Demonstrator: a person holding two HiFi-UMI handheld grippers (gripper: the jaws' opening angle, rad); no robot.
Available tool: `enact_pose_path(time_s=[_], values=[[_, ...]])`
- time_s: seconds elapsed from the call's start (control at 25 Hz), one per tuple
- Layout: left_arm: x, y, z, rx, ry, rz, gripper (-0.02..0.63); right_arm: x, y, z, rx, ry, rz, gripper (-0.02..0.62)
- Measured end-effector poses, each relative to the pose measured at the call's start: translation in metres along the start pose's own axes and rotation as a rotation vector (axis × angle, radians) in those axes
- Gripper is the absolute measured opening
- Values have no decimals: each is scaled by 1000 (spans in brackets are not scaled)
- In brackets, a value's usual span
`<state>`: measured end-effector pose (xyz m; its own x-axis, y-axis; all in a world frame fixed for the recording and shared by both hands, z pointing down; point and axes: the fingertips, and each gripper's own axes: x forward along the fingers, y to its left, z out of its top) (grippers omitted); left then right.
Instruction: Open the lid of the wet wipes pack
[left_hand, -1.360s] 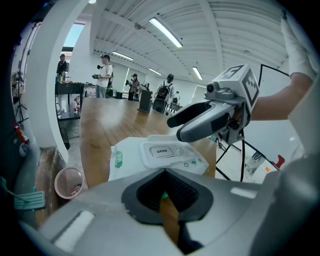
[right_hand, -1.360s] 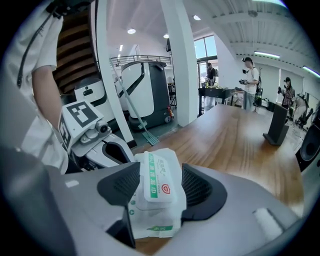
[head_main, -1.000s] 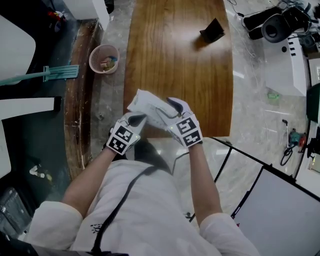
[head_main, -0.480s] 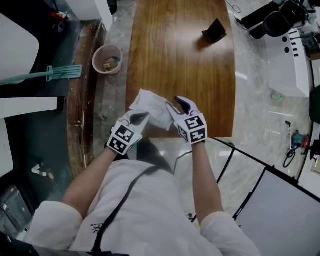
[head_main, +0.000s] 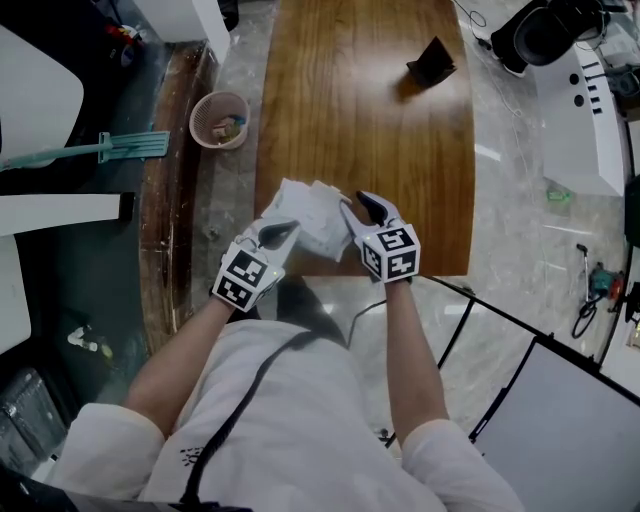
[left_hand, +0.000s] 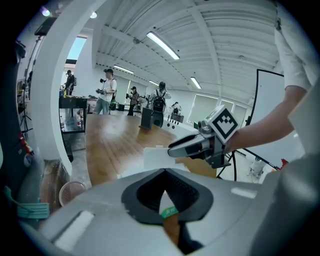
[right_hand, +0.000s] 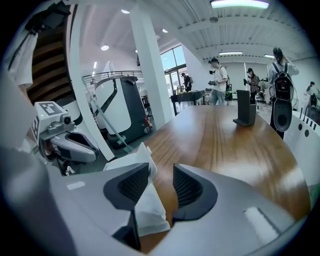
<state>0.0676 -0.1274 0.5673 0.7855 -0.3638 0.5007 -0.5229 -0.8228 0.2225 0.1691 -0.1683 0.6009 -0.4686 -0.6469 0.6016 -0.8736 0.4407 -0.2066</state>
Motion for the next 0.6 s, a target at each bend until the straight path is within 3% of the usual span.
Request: enact_pose_path(time_s=[0.6], values=[[-5,-1,3,9,4,-2,5,12,-12,-13,67,12,-31,152]])
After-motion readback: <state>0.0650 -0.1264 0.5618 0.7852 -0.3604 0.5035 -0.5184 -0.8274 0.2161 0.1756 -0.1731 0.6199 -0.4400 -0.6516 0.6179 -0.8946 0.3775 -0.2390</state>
